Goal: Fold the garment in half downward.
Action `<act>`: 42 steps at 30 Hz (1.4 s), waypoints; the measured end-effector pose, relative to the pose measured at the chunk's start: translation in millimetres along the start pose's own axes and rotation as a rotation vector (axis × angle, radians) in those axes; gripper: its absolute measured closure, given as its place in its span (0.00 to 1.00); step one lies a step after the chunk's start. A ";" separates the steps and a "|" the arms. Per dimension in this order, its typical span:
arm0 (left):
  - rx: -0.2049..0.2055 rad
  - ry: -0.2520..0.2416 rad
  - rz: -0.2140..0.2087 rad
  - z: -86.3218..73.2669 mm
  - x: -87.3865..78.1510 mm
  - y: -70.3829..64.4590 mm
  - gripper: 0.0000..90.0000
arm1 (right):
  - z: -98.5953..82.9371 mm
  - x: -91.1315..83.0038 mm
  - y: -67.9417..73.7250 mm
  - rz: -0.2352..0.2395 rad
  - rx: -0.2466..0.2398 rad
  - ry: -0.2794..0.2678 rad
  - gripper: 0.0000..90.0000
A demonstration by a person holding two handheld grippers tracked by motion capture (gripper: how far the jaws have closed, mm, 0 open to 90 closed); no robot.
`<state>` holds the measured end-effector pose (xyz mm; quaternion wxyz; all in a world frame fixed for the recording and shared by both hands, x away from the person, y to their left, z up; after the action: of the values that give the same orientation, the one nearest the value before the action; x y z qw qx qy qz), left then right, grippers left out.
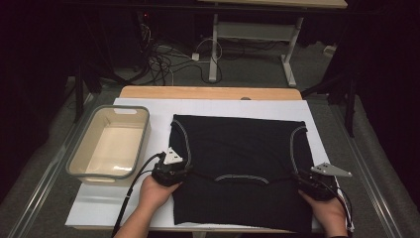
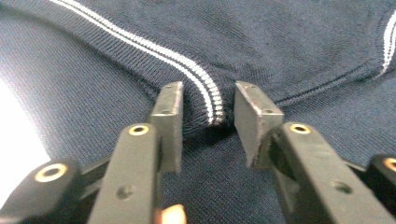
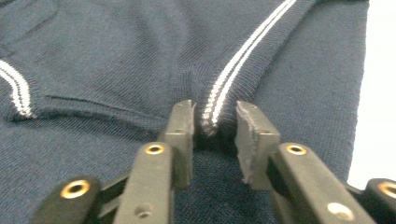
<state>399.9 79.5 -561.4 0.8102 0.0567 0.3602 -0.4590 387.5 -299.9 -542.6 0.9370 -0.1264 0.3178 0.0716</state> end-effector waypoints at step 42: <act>0.025 -0.136 -0.070 -4.2 -36.7 -25.3 0.83 | 1.1 -45.4 3.4 0.023 -0.051 -0.156 0.86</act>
<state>366.1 92.7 -535.1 0.8154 0.0231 0.3003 -0.4944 351.6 -298.8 -514.5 0.9545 -0.1405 0.2431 0.1002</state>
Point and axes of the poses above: each handheld gripper's, and its own axes: x roughly forward along the jaws, z roughly out of its top, y roughly to its left, the point moved 10 cm from there along x, roughly forward along the jaws, and after that the axes turned 15 degrees about -z, right-handed, at the moved point
